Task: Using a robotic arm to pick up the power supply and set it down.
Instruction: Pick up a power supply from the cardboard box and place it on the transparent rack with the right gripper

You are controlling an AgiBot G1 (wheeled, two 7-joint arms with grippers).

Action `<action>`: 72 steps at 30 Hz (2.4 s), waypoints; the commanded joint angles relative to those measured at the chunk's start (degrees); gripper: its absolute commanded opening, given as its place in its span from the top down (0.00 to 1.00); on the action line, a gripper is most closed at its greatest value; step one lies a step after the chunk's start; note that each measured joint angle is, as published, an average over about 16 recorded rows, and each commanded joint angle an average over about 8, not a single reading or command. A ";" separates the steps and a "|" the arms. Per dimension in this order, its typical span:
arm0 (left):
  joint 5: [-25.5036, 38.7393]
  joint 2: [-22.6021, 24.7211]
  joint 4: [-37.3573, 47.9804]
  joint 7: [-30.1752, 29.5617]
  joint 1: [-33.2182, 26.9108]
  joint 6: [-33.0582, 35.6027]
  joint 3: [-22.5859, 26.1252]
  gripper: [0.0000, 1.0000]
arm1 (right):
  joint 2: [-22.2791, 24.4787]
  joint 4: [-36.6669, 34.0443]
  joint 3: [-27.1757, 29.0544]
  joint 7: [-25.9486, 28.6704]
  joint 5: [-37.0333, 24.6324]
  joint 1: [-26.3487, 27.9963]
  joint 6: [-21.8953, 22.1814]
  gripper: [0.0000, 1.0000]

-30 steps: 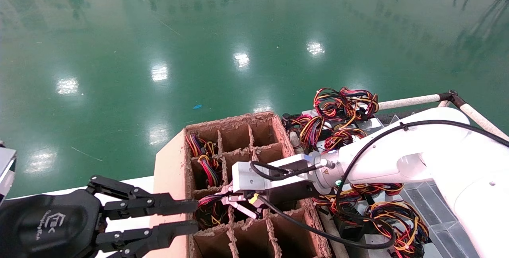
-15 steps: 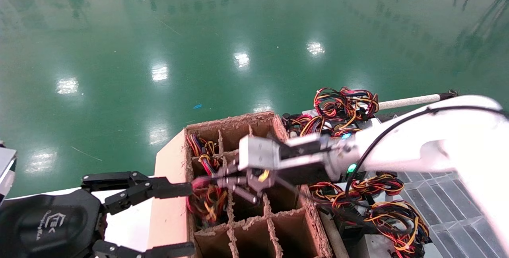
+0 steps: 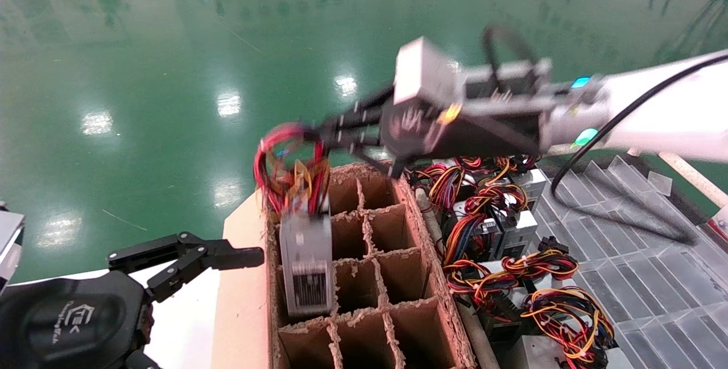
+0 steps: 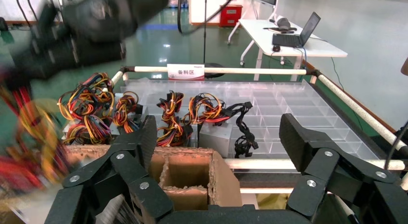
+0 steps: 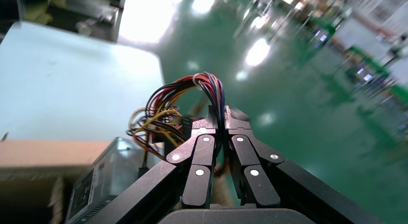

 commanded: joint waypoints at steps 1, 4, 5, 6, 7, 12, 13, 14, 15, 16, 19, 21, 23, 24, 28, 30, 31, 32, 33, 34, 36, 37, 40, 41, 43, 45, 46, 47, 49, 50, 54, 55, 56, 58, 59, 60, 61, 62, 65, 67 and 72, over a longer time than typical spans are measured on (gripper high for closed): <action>0.00 0.00 0.00 0.00 0.00 0.00 0.00 0.00 | 0.82 0.10 0.68 0.18 0.95 1.53 -0.87 1.00; 0.00 0.00 0.00 0.00 0.00 0.00 0.00 0.00 | 2.72 -0.02 0.79 0.43 1.00 4.47 -1.13 1.00; 0.00 0.00 0.00 0.00 0.00 0.00 0.00 0.00 | 3.45 -0.11 0.69 0.49 0.81 5.55 -1.10 1.00; 0.00 0.00 0.00 0.00 0.00 0.00 0.00 0.00 | 4.19 -0.21 0.53 0.55 0.49 6.68 -1.03 1.00; 0.00 0.00 0.00 0.00 0.00 0.00 0.01 0.00 | 4.93 -0.33 0.30 0.59 0.07 7.83 -0.93 1.00; -0.01 0.00 0.00 0.00 0.00 0.00 0.01 0.00 | 8.47 -1.61 -1.50 0.81 -3.14 13.53 -0.04 1.00; -0.01 0.00 0.00 0.00 0.00 0.00 0.01 0.00 | 9.08 -1.96 -1.92 0.85 -3.88 14.55 0.15 1.00; -0.01 0.00 0.00 0.00 0.00 0.00 0.01 0.00 | 9.71 -2.33 -2.37 0.87 -4.66 15.57 0.36 1.00; -0.01 0.00 0.00 0.00 0.00 0.00 0.01 0.00 | 10.31 -2.71 -2.81 0.89 -5.42 16.54 0.53 1.00; -0.01 0.00 0.00 0.01 0.00 0.00 0.01 0.00 | 10.87 -3.08 -3.21 0.90 -6.10 17.41 0.64 1.00; -0.01 0.00 0.00 0.01 0.00 0.00 0.01 0.00 | 12.62 -4.08 -4.35 0.84 -8.02 19.90 0.71 1.00; -0.01 -0.01 0.00 0.01 0.00 -0.01 0.01 0.00 | 13.84 -4.53 -5.20 0.65 -9.40 21.45 0.67 1.00; -0.01 -0.01 0.00 0.01 0.00 -0.01 0.02 0.00 | 15.02 -4.84 -6.05 0.39 -10.78 22.84 0.63 1.00; -0.01 -0.01 0.00 0.01 0.00 -0.01 0.02 0.00 | 15.62 -4.97 -6.49 0.24 -11.50 23.50 0.64 1.00; -0.01 -0.01 0.00 0.01 0.00 -0.01 0.02 0.00 | 17.58 -5.54 -8.15 -0.35 -14.13 25.44 0.87 1.00; -0.01 -0.01 0.00 0.01 -0.01 -0.01 0.02 0.00 | 18.30 -5.91 -8.81 -0.63 -15.17 26.03 1.06 1.00; -0.01 -0.01 0.00 0.01 -0.01 -0.01 0.02 0.00 | 18.57 -6.06 -9.13 -0.79 -15.66 26.25 1.22 1.00; -0.01 -0.01 0.00 0.01 -0.01 -0.01 0.02 0.00 | 18.78 -6.19 -9.46 -0.96 -16.19 26.45 1.45 1.00; -0.01 -0.01 0.00 0.01 -0.01 -0.01 0.02 0.00 | 18.97 -6.30 -9.81 -1.15 -16.73 26.64 1.75 1.00; -0.01 -0.01 0.00 0.01 -0.01 -0.01 0.02 0.00 | 19.11 -6.42 -10.12 -1.31 -17.22 26.81 2.06 1.00; -0.02 -0.01 0.00 0.01 -0.01 -0.01 0.02 0.00 | 19.36 -6.65 -10.82 -1.60 -18.31 27.13 2.88 1.00; -0.02 -0.01 0.00 0.01 -0.01 -0.01 0.02 0.00 | 19.45 -6.77 -11.17 -1.72 -18.85 27.26 3.33 1.00; -0.02 -0.01 0.00 0.01 -0.01 -0.01 0.03 0.00 | 19.60 -7.26 -12.14 -2.04 -20.35 27.42 4.74 1.00; -0.02 -0.01 0.00 0.01 -0.01 -0.01 0.03 0.00 | 19.62 -7.49 -12.39 -2.15 -20.74 27.35 5.16 1.00; -0.02 -0.01 0.00 0.01 -0.01 -0.01 0.03 0.00 | 19.61 -7.98 -12.80 -2.39 -21.36 27.02 5.88 1.00; -0.02 -0.01 0.00 0.01 -0.01 -0.01 0.03 0.00 | 19.53 -8.51 -13.09 -2.69 -21.79 26.46 6.53 1.00; -0.02 -0.01 0.00 0.01 -0.01 -0.01 0.03 0.00 | 19.47 -8.76 -13.20 -2.82 -21.95 26.14 6.81 1.00; -0.02 -0.01 0.00 0.01 -0.01 -0.01 0.03 0.00 | 19.38 -9.03 -13.29 -2.95 -22.08 25.79 7.08 1.00; -0.02 -0.01 0.00 0.02 -0.01 -0.01 0.03 0.00 | 19.15 -9.53 -13.50 -3.10 -22.38 25.08 7.58 1.00; -0.02 -0.01 0.00 0.02 -0.01 -0.01 0.03 0.00 | 19.03 -9.78 -13.60 -3.12 -22.53 24.73 7.83 1.00; -0.02 -0.01 0.00 0.02 -0.01 -0.01 0.03 0.00 | 18.55 -10.75 -13.96 -3.01 -23.03 23.24 8.88 1.00; -0.02 -0.01 0.00 0.02 -0.01 -0.01 0.04 0.00 | 18.45 -10.95 -14.00 -2.99 -23.10 22.84 9.15 1.00; -0.02 -0.01 0.00 0.02 -0.01 -0.01 0.04 0.00 | 18.36 -11.16 -14.01 -3.00 -23.11 22.37 9.44 1.00; -0.02 -0.01 0.00 0.02 -0.01 -0.01 0.04 0.00 | 18.16 -11.52 -13.96 -3.09 -23.03 21.36 10.03 1.00; -0.03 -0.01 0.00 0.02 -0.01 -0.01 0.04 0.00 | 18.05 -11.67 -13.91 -3.17 -22.96 20.81 10.35 1.00; -0.03 -0.01 0.00 0.02 -0.01 -0.01 0.04 0.00 | 17.94 -11.81 -13.84 -3.24 -22.86 20.25 10.68 1.00; -0.03 -0.01 0.00 0.02 -0.01 -0.02 0.04 0.00 | 17.82 -11.94 -13.75 -3.28 -22.73 19.72 11.01 1.00; -0.03 -0.01 0.00 0.02 -0.01 -0.02 0.04 0.00 | 17.68 -12.05 -13.64 -3.33 -22.59 19.18 11.38 1.00; -0.03 -0.02 0.00 0.02 -0.01 -0.02 0.04 0.00 | 17.26 -12.28 -13.35 -3.39 -22.17 17.71 12.72 1.00; -0.03 -0.02 0.00 0.02 -0.01 -0.02 0.04 0.00 | 16.97 -12.37 -13.14 -3.37 -21.86 16.85 13.89 1.00; -0.03 -0.02 0.00 0.02 -0.01 -0.02 0.05 0.00 | 16.04 -12.43 -12.58 -3.23 -21.03 14.90 18.71 1.00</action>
